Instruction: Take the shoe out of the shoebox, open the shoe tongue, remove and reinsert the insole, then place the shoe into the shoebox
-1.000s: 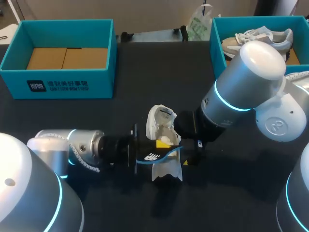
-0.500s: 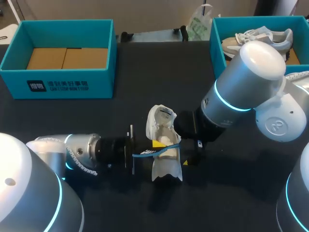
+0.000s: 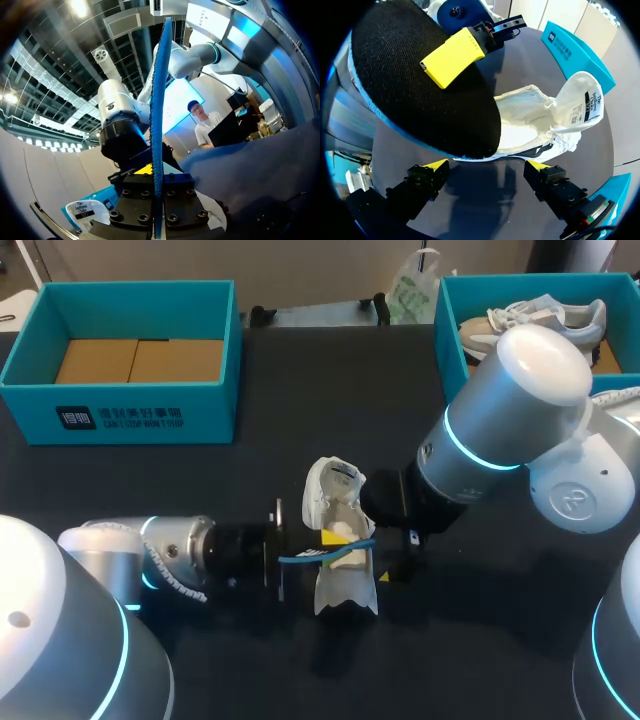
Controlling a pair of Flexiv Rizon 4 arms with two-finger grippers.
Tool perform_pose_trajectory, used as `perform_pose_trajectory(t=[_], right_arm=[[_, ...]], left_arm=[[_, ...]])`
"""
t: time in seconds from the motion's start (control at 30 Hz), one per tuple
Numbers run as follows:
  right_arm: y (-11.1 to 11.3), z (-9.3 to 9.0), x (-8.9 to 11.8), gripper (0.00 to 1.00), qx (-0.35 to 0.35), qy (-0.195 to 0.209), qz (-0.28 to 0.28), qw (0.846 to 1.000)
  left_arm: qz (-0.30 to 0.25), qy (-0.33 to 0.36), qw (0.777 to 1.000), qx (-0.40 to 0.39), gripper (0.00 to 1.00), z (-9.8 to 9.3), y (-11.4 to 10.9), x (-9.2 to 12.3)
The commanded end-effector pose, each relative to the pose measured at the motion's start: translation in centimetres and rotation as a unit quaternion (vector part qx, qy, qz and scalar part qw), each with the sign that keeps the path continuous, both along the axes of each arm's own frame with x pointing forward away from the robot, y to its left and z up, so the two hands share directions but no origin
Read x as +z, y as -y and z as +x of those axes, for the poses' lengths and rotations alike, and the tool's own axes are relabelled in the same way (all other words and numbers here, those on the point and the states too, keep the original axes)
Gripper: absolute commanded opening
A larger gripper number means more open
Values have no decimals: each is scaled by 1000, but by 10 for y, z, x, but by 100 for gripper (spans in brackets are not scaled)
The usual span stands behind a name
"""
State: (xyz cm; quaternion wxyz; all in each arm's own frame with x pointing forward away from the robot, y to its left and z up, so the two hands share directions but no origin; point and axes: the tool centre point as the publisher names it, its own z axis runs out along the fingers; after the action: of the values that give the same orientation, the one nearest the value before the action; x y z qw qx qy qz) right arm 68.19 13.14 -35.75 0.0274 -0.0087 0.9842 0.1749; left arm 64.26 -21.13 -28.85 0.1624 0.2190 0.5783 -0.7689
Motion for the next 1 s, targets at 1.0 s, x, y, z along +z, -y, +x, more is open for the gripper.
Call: perform_pose_trajectory(t=[1.0], right_arm=[[0,-1,-1,100,0,1,1,1000]], left_arm=[[39,3,999,27,0,28,1,-30]])
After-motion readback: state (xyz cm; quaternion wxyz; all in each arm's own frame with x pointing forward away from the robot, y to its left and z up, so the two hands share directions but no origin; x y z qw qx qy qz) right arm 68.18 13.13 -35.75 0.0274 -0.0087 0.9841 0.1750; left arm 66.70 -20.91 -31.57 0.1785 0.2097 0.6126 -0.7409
